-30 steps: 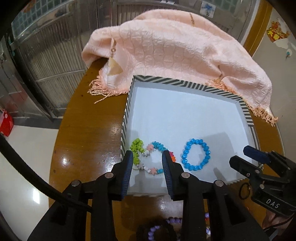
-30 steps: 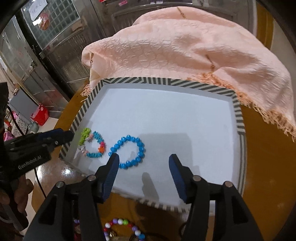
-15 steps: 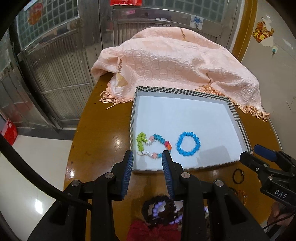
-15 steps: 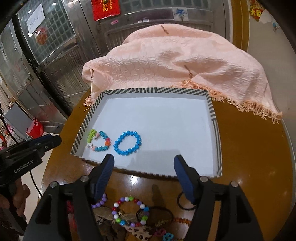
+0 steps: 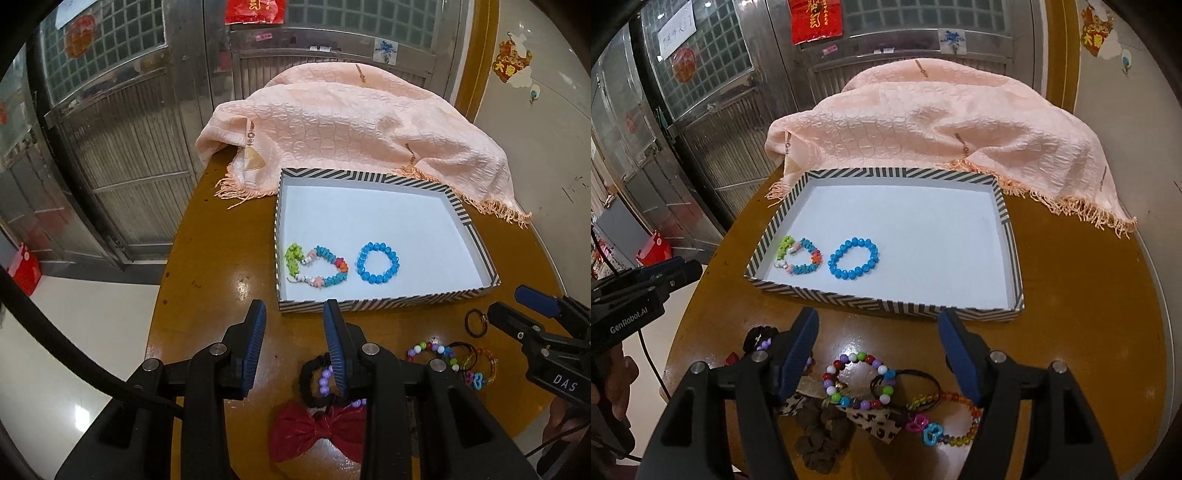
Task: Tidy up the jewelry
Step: 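Withdraw both tools from the tray back over the remaining jewelry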
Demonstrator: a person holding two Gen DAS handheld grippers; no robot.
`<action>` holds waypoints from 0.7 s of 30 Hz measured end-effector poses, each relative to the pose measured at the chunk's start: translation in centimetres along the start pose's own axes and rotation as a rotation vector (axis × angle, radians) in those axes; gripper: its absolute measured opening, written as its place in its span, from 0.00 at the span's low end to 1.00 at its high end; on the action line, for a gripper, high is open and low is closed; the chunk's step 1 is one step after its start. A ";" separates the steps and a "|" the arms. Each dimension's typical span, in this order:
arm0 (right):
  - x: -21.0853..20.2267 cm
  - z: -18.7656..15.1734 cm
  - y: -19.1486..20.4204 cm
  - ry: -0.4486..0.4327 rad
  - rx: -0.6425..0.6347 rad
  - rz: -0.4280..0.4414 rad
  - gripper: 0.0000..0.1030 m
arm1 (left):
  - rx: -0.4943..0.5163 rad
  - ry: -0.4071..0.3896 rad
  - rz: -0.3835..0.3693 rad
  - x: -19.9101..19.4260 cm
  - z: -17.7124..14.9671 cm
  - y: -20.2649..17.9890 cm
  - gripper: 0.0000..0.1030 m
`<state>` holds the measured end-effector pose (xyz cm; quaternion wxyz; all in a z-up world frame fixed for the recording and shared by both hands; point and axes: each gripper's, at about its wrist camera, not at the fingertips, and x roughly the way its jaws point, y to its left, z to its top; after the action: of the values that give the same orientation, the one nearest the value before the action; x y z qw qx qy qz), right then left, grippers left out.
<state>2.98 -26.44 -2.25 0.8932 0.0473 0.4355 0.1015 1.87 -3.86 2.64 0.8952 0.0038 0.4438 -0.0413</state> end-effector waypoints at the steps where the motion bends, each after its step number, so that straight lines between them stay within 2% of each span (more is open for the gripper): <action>1: -0.2 -0.2 0.1 -0.001 0.003 0.000 0.69 | 0.000 -0.002 0.001 -0.1 -0.1 0.0 0.24; 21: -1.4 -1.8 0.1 0.004 0.008 -0.006 0.69 | 0.012 -0.004 0.003 -0.9 -1.9 0.0 0.24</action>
<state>0.67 -26.69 -2.29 0.8923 0.0493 0.4381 0.0971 -0.18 -3.70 2.17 0.8960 0.0098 0.4419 -0.0427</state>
